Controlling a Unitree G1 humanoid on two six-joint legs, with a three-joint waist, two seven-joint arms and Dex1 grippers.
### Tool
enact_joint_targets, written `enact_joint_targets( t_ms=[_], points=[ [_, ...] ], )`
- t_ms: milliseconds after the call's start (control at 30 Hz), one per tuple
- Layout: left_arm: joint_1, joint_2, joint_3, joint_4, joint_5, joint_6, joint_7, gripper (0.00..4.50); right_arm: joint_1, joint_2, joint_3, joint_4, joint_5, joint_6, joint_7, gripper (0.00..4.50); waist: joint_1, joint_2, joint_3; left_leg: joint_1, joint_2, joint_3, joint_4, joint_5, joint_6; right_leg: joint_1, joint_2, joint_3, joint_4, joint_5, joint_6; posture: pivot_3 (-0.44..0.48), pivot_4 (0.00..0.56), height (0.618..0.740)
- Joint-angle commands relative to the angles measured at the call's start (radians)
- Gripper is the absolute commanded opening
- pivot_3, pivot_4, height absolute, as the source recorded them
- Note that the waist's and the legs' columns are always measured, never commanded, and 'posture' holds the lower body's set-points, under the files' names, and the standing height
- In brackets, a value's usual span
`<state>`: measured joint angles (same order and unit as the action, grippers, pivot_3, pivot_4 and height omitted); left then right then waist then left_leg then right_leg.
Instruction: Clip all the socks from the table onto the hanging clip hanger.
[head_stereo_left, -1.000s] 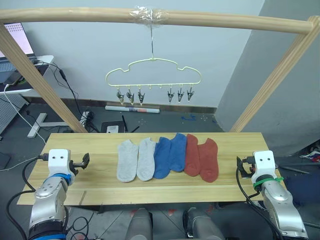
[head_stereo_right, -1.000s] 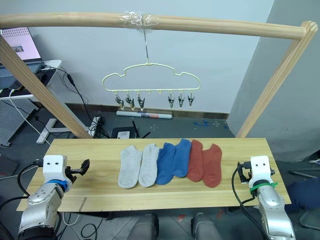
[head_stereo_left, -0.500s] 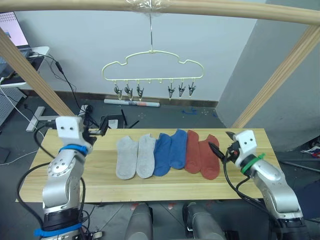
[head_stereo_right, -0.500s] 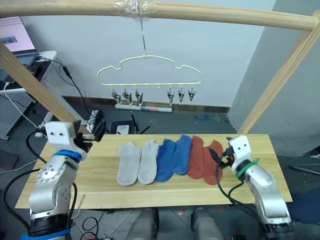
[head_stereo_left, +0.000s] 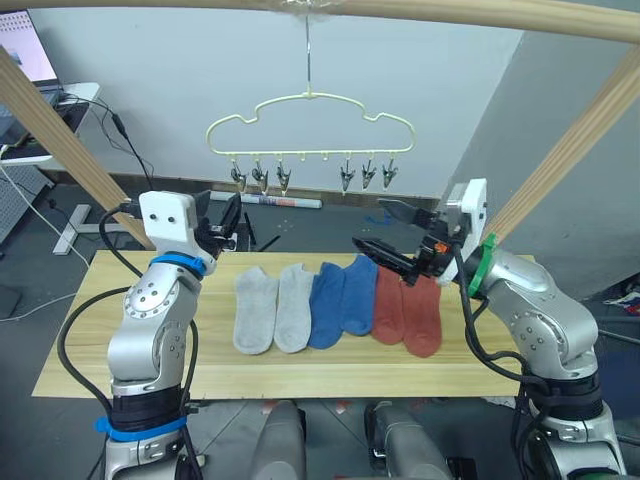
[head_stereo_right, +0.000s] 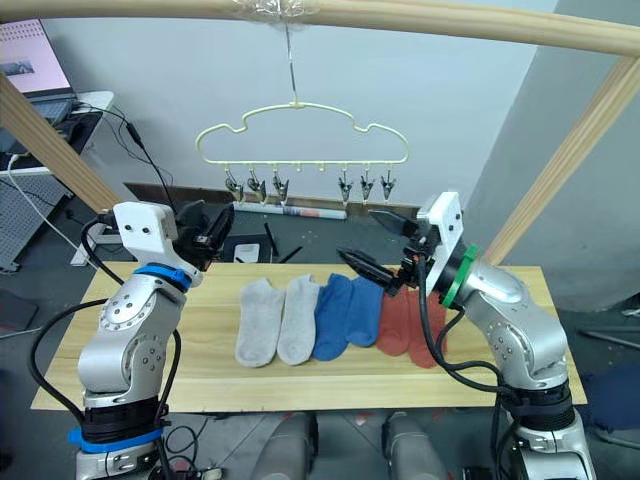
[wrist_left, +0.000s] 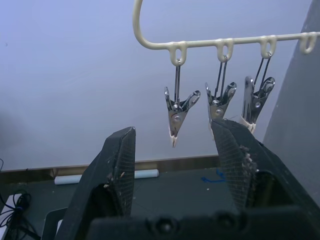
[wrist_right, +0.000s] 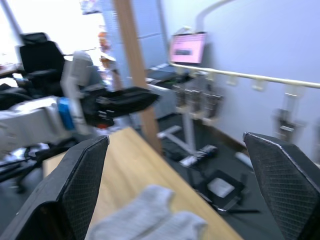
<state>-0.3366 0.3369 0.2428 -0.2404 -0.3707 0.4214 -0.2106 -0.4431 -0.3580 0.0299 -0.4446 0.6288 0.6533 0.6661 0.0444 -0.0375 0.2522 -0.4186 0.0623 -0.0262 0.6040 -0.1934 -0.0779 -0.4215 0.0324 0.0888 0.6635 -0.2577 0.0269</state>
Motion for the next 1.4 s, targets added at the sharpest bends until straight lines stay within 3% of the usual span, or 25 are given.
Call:
enact_joint_targets(
  t_ms=[33,667,1400],
  points=[
    [-0.032,0.002,-0.011,0.038,0.028,-0.055,-0.013,2.62,-0.034,0.016,0.006,-0.048,0.039,0.008,-0.012,4.50,0.007,0.000,0.000,0.000,0.000,0.000,0.000,0.000,0.000,0.000,0.000,0.000,0.000,0.000,0.000,0.225,0.270,0.740],
    [-0.199,-0.011,-0.038,0.306,0.088,-0.220,-0.085,2.62,-0.064,0.018,0.002,-0.072,0.066,0.029,-0.053,4.50,0.009,0.000,0.004,-0.001,0.000,0.000,0.002,0.000,0.000,0.000,0.000,-0.001,0.000,0.000,0.000,0.193,0.275,0.740],
    [-0.249,-0.001,-0.072,0.378,0.143,-0.293,-0.109,2.62,-0.061,0.007,0.003,-0.079,0.075,0.030,-0.089,4.50,0.006,0.000,0.005,-0.002,0.000,-0.001,0.002,0.000,0.000,-0.001,0.000,-0.001,0.000,0.000,0.000,0.183,0.275,0.740]
  ],
)
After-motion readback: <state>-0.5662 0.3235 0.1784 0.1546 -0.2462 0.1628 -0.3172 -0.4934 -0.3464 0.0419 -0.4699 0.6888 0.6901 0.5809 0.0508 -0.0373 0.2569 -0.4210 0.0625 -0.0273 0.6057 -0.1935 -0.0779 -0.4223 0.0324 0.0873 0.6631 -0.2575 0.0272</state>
